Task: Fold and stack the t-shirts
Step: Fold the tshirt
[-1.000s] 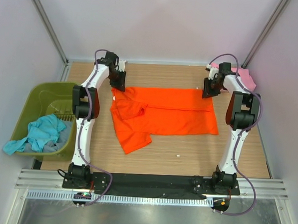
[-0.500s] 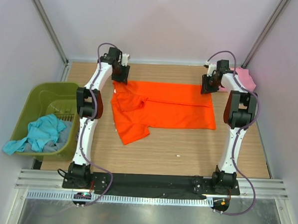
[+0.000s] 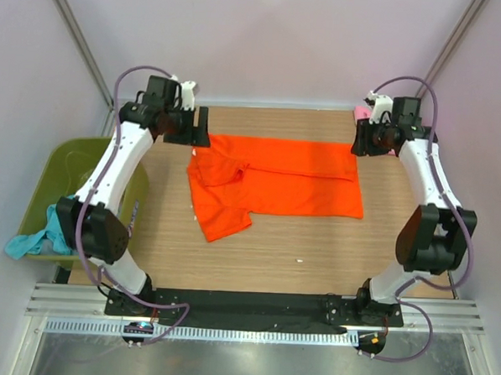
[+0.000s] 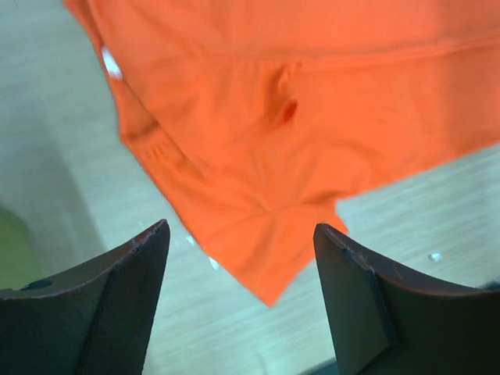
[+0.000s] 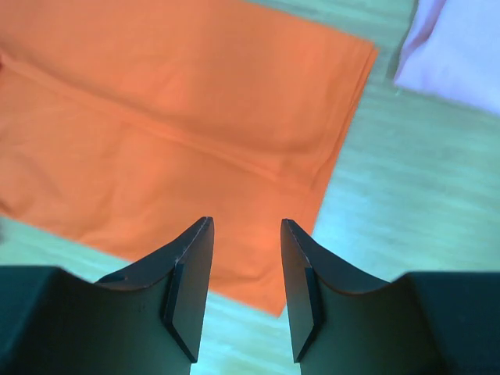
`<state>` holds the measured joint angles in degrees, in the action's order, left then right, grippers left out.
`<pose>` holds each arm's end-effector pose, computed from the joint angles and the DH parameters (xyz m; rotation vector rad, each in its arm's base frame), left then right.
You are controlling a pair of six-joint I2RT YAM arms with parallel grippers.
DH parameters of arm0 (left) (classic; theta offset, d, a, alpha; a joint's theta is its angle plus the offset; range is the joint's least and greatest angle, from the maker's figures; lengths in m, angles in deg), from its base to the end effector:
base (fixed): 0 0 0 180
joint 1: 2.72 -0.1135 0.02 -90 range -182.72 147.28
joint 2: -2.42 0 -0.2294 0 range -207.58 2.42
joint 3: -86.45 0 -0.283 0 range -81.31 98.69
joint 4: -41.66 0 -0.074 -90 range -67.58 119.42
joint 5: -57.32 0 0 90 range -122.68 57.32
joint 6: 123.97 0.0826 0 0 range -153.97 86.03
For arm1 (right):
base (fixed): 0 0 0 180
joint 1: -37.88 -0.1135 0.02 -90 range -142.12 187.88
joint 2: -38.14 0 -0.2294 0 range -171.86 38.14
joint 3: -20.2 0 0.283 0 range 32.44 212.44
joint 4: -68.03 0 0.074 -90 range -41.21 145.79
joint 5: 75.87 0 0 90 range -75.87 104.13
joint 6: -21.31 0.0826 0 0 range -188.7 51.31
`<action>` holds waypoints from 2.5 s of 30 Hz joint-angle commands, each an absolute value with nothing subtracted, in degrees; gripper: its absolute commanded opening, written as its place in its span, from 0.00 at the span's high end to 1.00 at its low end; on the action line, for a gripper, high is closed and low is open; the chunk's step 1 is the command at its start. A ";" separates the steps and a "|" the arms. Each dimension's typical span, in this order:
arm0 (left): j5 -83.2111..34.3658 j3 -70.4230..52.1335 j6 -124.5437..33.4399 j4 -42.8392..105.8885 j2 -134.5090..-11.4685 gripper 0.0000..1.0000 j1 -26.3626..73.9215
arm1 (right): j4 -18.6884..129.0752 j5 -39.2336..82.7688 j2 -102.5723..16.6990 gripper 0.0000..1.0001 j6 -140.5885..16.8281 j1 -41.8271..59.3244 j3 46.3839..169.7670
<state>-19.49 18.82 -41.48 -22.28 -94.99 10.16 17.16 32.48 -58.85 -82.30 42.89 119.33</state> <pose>0.4095 -0.1130 0.2975 0.2198 2.4336 -0.4394 0.4319 -0.0118 0.2372 -0.3219 2.3557 0.2337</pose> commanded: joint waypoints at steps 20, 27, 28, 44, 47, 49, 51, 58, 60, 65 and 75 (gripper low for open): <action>-10.01 -27.17 -72.38 -11.18 -83.80 0.34 1.32 | 10.52 46.13 -45.70 0.54 -59.47 56.33 85.52; -11.24 -26.47 -73.08 -11.54 -87.40 0.34 0.53 | 10.96 39.00 -49.57 0.54 -57.97 60.02 88.07; -11.67 -26.12 -73.17 -11.28 -88.45 0.35 0.44 | 11.05 37.35 -49.92 0.54 -58.06 60.29 88.34; -7.99 -22.78 -73.61 -11.36 -98.83 0.44 4.04 | 17.46 37.50 -56.60 0.53 -56.83 60.55 87.46; -7.29 -24.71 -75.01 -10.57 -98.22 0.44 5.89 | 18.61 37.68 -57.48 0.53 -56.48 60.55 87.02; -6.84 -26.02 -75.72 -10.04 -97.43 0.44 7.03 | 19.40 37.68 -58.09 0.53 -56.39 60.55 87.11; -6.84 -27.08 -76.07 -9.87 -96.64 0.44 7.47 | 20.01 37.68 -58.62 0.53 -56.30 60.55 87.20; -7.72 -28.23 -75.81 -9.95 -95.93 0.44 7.48 | 23.00 38.65 -61.87 0.53 -55.60 60.55 88.60; -8.25 -28.40 -75.81 -9.95 -95.93 0.44 7.48 | 23.09 38.56 -62.93 0.53 -55.77 60.55 89.56; -8.95 -28.49 -75.90 -9.78 -96.81 0.44 7.65 | 23.27 38.91 -64.51 0.58 -56.13 60.55 91.24; -8.26 -29.10 -76.33 -9.08 -97.51 0.59 8.09 | 23.18 40.14 -65.56 0.76 -56.92 60.55 90.63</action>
